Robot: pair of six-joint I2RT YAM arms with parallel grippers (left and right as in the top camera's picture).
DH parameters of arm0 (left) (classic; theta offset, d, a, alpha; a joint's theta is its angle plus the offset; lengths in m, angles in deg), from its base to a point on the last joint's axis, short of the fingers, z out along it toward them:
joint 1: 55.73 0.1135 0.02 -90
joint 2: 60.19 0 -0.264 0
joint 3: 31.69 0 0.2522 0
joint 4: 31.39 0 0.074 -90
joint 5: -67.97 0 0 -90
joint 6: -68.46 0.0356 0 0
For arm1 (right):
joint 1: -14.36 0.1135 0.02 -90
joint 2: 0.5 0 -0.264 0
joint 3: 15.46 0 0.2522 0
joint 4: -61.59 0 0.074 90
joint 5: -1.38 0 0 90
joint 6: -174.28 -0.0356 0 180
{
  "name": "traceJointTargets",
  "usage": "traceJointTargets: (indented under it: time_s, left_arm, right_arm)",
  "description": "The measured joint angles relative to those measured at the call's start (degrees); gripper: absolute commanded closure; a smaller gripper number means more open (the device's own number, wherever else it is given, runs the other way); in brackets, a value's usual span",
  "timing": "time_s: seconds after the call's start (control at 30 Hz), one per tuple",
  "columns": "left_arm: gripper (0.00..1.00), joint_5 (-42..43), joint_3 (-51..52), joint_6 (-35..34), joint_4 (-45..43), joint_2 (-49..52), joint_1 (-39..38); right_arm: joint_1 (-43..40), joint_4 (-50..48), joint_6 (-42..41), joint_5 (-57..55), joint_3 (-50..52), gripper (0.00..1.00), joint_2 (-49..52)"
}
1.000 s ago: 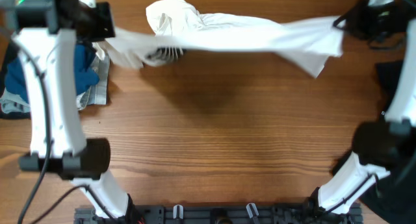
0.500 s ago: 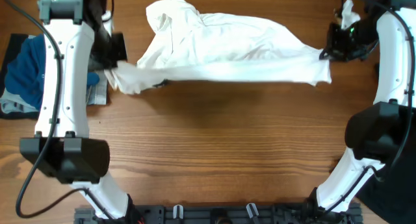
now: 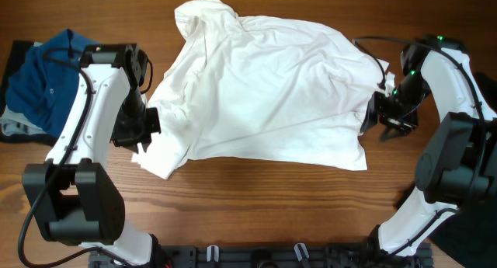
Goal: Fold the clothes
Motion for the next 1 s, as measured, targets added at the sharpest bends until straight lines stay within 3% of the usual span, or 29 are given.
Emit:
traceJointTargets:
  time_s: [0.07, 0.23, 0.43, 0.53, 0.57, 0.73, 0.87, 1.0]
  left_arm:
    - [0.57, -0.07, 0.5, -0.04, -0.42, 0.0, 0.48]
    - [0.52, -0.44, 0.57, -0.42, -4.98, -0.02, 0.87]
    - [0.49, 0.09, 0.72, -0.42, -16.28, -0.07, 0.87]
    - [0.55, 0.26, 0.72, -0.85, -20.06, -0.09, 0.87]
    - [0.61, 0.28, 0.72, -1.03, -20.57, -0.09, 0.87]
    - [0.71, 0.46, 0.72, -2.12, -20.44, -0.09, 1.6]
    - [0.66, 0.44, 0.72, -2.54, -17.18, -0.33, 4.48]
    - [0.62, 0.46, 0.72, -2.6, -15.69, -2.54, 7.5]
  right_arm:
    - [0.0, -2.54, -0.87, -1.09, 0.44, 0.37, 0.0]
    - [0.0, -13.84, -2.03, 1.79, 0.39, 0.41, -0.02]
    - [0.02, -14.01, -3.06, 3.48, 3.85, 0.45, -0.31]
    - [0.0, -15.39, -3.23, 3.8, 8.83, 0.51, -0.35]
    - [0.0, -16.85, -3.5, 4.04, 11.15, 0.52, -0.35]
    - [0.02, -22.95, -3.43, 7.74, 19.34, 0.48, -1.44]
    - [0.02, -23.58, -3.67, 8.28, 22.27, 0.39, -10.88]
    - [0.02, -23.45, -6.49, 8.02, 22.47, 0.38, -24.11]
